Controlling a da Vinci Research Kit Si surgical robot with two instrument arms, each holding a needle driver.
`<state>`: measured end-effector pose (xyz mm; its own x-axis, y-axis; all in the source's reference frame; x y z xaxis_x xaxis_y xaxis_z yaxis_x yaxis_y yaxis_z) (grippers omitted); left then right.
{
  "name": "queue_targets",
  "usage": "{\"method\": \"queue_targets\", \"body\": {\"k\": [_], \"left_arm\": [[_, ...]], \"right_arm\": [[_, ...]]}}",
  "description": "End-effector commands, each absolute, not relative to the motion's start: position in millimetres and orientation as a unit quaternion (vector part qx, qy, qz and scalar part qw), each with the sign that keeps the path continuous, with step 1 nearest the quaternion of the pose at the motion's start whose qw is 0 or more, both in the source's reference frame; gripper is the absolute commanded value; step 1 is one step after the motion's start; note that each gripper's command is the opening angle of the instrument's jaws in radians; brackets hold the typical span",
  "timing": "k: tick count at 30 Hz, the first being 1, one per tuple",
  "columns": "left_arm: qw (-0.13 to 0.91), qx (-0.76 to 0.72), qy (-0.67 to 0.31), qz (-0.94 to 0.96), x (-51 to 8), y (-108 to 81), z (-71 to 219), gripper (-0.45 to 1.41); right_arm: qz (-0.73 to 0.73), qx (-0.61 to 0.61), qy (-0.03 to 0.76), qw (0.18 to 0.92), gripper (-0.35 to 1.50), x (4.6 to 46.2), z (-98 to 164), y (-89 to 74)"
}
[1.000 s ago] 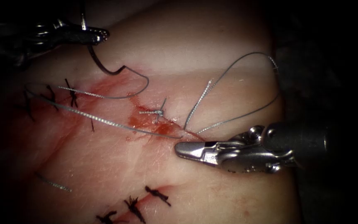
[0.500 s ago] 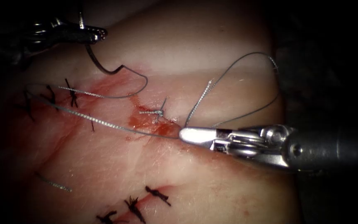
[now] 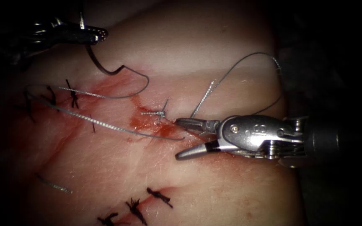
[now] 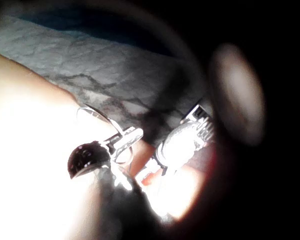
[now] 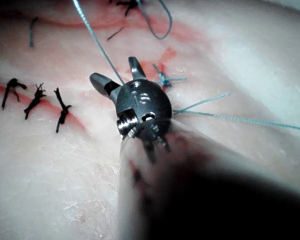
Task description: Wound Closure
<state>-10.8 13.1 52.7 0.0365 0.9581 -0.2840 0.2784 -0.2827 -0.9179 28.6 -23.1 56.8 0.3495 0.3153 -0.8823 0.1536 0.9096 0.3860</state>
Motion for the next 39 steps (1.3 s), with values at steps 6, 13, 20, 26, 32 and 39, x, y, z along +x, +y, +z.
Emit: {"method": "queue_targets", "body": {"k": [6, 13, 20, 26, 32, 39], "left_arm": [[0.345, -0.632, -0.49, 0.492, -11.4, 13.0, 53.2, -0.45], [0.344, -0.631, -0.491, 0.492, -11.4, 13.0, 53.1, -0.45], [0.344, -0.631, -0.491, 0.492, -11.6, 12.9, 53.0, -0.45], [0.344, -0.631, -0.492, 0.491, -11.6, 12.9, 52.9, -0.45], [0.342, -0.632, -0.491, 0.492, -11.5, 13.0, 52.7, -0.45], [0.336, -0.631, -0.498, 0.491, -11.6, 12.7, 52.3, -0.45]], "right_arm": [[0.036, 0.181, 0.545, 0.818, 0.09, 29.5, 58.6, -24.0], [0.013, 0.129, 0.522, 0.843, -0.35, 29.3, 58.1, -22.6], [0.052, 0.115, 0.461, 0.878, -0.35, 28.1, 55.5, -22.2], [0.143, 0.164, 0.483, 0.848, -0.35, 28.3, 51.5, -23.2], [0.168, 0.18, 0.518, 0.819, -0.35, 28.6, 47.1, -21.7], [0.237, 0.272, 0.526, 0.77, -0.35, 27.0, 39.2, -21.5]]}}
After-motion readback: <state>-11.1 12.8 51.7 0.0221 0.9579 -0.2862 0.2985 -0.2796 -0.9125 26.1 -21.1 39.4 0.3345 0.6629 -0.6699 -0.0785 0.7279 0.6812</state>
